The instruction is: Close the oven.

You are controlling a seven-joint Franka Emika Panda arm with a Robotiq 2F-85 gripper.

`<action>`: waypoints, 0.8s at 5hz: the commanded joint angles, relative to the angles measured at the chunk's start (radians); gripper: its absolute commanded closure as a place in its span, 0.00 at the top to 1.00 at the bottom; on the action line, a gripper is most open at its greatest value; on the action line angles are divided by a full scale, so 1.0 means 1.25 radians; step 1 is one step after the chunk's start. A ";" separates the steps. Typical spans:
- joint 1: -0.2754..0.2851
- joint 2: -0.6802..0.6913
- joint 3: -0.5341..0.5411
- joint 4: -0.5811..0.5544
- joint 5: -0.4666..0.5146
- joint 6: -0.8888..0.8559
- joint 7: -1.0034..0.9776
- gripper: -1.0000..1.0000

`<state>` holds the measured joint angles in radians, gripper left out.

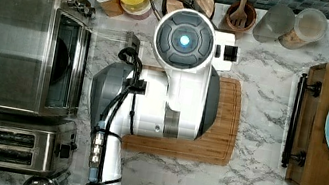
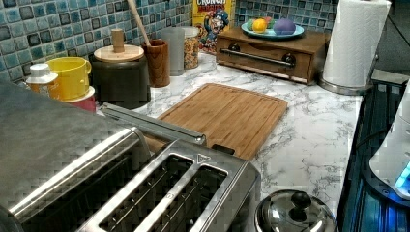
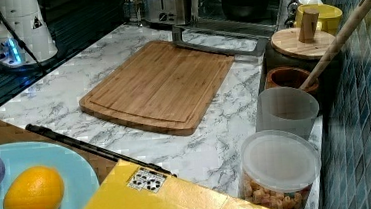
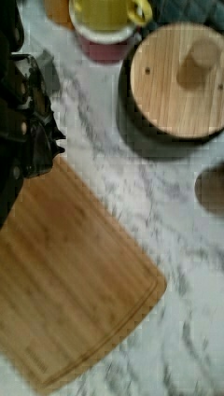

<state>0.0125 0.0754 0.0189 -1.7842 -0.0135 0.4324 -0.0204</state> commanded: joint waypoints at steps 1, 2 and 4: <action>-0.048 -0.063 -0.016 -0.278 0.313 0.145 -0.460 0.00; -0.041 -0.067 -0.023 -0.317 0.423 0.166 -0.678 0.00; -0.043 -0.064 -0.028 -0.402 0.701 0.225 -1.034 0.00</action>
<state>-0.0382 0.0418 -0.0173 -2.2773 0.7856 0.6602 -1.2246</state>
